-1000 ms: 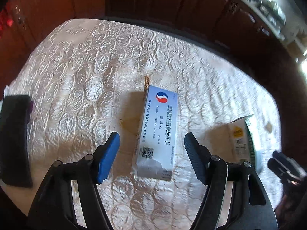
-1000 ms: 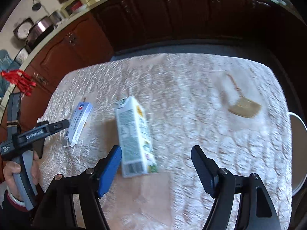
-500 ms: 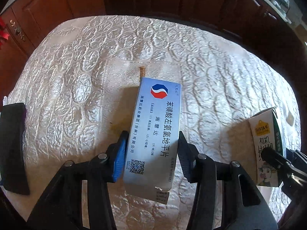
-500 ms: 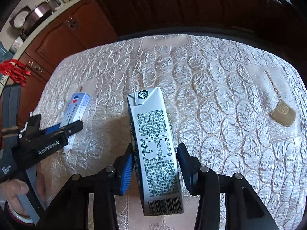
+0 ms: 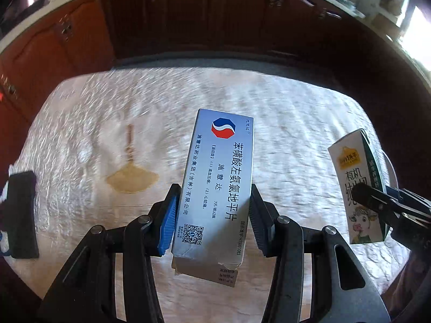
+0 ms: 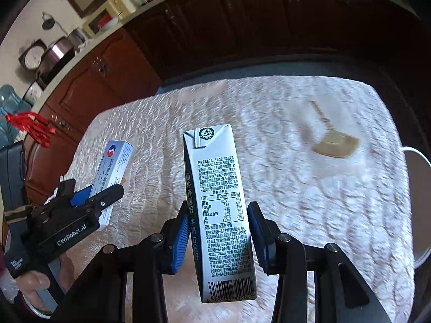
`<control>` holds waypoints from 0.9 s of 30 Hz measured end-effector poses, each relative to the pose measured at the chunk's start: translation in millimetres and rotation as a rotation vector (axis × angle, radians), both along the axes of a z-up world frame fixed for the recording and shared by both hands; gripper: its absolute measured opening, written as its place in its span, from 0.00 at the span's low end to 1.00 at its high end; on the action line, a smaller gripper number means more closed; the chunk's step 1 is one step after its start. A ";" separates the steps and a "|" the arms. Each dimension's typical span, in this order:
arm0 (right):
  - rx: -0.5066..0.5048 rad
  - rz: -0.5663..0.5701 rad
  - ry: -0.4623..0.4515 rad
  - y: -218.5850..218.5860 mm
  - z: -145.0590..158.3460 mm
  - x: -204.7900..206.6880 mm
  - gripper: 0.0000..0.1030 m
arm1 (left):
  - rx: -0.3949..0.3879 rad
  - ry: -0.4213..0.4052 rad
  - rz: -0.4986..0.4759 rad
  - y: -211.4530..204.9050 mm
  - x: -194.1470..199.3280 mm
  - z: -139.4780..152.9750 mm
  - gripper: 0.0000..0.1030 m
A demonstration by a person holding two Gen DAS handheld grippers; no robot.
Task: Collect trash
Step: 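Carry the medicine box and milk carton over the white bucket with both tools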
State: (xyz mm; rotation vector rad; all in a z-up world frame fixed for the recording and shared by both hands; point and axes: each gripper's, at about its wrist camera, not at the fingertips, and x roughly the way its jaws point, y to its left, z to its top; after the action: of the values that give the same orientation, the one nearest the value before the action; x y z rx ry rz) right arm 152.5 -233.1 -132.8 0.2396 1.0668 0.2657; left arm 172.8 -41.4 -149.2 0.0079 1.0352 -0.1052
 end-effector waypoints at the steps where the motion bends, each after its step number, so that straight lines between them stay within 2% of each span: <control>1: 0.000 -0.010 -0.004 -4.6 1.6 -3.3 0.39 | 0.003 -0.005 -0.019 -10.3 -2.5 3.4 0.45; 14: -0.003 -0.226 -0.045 -128.5 22.9 -47.3 0.39 | 0.016 -0.036 -0.245 -137.7 -22.6 25.8 0.45; 27: 0.006 -0.475 -0.011 -248.8 13.1 -78.0 0.39 | 0.006 -0.012 -0.435 -249.8 -31.8 21.1 0.45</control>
State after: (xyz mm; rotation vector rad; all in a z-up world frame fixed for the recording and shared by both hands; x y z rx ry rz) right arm 74.5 -481.9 -119.7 0.4859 0.9667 -0.1566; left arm 141.0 -291.1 -128.1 0.2394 1.0083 -0.4970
